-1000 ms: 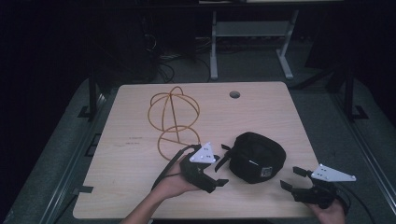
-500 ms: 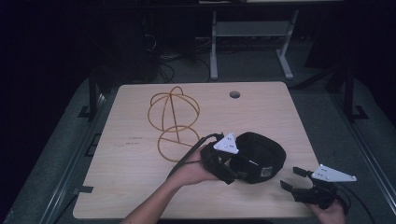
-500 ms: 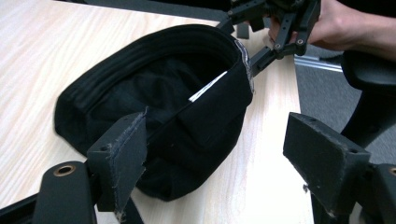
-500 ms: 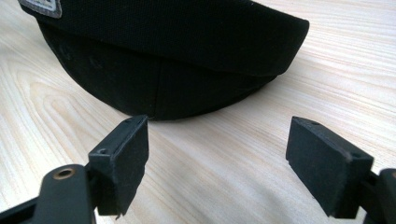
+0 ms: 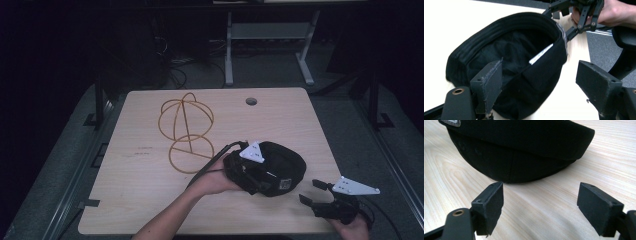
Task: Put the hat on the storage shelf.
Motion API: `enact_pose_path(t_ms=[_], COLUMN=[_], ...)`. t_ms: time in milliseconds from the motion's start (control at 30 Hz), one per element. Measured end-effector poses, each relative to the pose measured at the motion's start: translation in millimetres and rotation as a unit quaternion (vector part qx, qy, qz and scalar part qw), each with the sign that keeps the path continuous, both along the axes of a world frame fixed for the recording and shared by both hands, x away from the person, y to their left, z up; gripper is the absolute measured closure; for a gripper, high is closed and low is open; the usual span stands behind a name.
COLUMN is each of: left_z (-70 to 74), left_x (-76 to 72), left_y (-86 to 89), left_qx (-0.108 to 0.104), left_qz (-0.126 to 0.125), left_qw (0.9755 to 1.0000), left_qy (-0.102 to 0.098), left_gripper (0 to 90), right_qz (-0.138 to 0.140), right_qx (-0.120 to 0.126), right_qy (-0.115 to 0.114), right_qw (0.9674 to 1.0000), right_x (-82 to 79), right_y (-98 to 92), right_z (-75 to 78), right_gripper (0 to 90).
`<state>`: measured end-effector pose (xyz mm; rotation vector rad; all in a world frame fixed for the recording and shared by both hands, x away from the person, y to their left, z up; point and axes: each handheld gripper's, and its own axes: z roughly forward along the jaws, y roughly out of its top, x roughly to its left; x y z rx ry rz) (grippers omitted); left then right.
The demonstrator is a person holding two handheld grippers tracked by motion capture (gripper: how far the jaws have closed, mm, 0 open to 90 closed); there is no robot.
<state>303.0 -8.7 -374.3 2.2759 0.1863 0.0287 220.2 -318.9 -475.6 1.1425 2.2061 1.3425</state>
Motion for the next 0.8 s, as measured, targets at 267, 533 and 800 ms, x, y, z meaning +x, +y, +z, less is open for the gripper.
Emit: enact_pose_path(t_ms=[267,533,800], left_z=[-3.3,-23.3,-22.9], left_x=[3.2,-1.3,-0.6], left_y=[-20.6,-22.6,-13.4], left_qx=[0.033,0.086,0.068], left_qz=[-0.022,-0.041,-0.043], left_qw=[0.9992,0.9953,0.9967], left_qy=[-0.001,-0.017,-0.011], left_gripper=[22.4,36.6,68.4], right_qz=[0.004,0.006,0.005], right_qx=[-0.001,-0.001,-0.004], right_qy=[0.002,0.002,0.002], right_qw=[1.0,1.0,1.0], right_x=[0.8,1.3,0.9], right_y=[1.3,1.2,2.3], right_z=[-0.5,-0.4,-0.4], right_gripper=[20.9,20.9,20.9])
